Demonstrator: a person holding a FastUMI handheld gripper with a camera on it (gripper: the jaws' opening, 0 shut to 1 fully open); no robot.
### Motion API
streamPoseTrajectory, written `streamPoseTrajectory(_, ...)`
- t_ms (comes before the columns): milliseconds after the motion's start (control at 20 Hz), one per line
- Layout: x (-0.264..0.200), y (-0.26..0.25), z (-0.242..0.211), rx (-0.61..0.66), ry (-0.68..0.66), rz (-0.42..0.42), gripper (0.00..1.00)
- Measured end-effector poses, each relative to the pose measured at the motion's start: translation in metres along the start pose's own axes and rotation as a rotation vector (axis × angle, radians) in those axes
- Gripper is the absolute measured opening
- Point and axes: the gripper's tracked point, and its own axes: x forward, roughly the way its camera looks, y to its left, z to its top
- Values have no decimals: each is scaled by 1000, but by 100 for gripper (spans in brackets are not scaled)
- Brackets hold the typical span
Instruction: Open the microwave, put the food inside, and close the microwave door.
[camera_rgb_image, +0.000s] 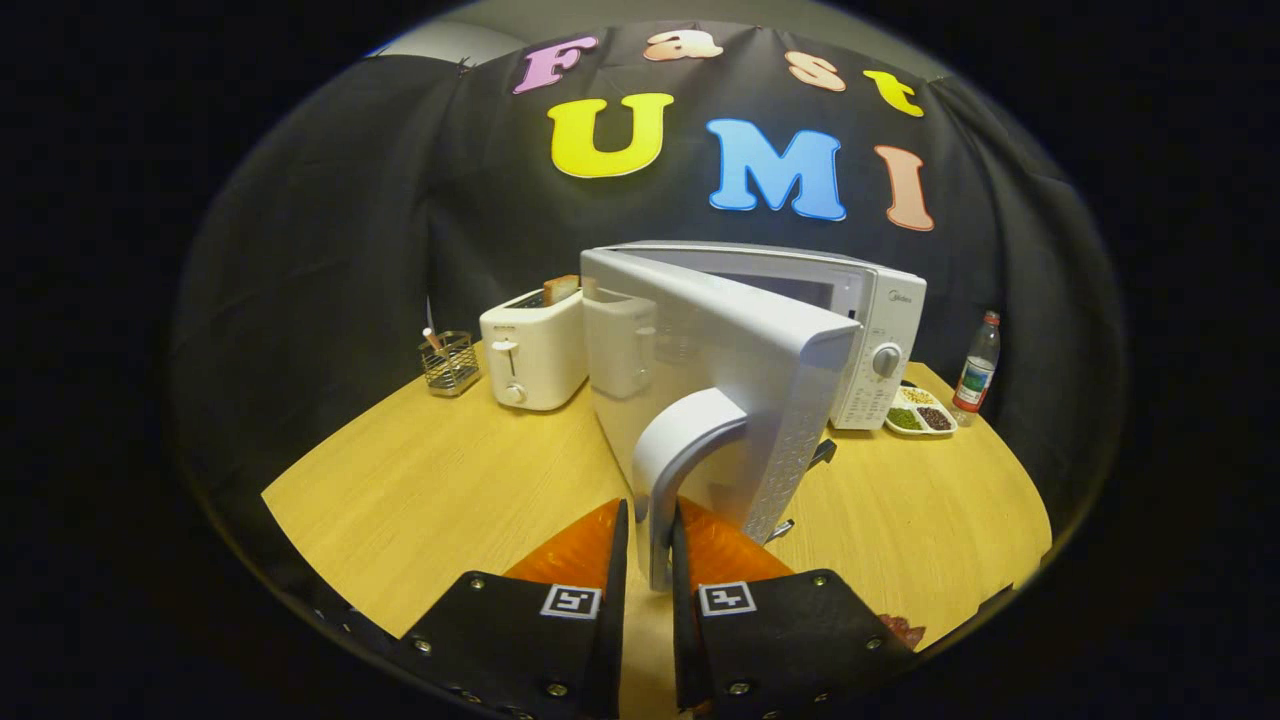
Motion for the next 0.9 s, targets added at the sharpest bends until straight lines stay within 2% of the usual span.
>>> streamPoseTrajectory(200,-2,36,-1,-26,-27,28,21)
streamPoseTrajectory(500,-8,59,-7,-2,-20,12,22)
streamPoseTrajectory(600,-14,71,-12,16,-13,45,27)
streamPoseTrajectory(700,-17,89,-17,11,0,127,27)
streamPoseTrajectory(850,-36,119,-29,52,53,336,27)
streamPoseTrajectory(900,-44,119,-29,53,59,361,27)
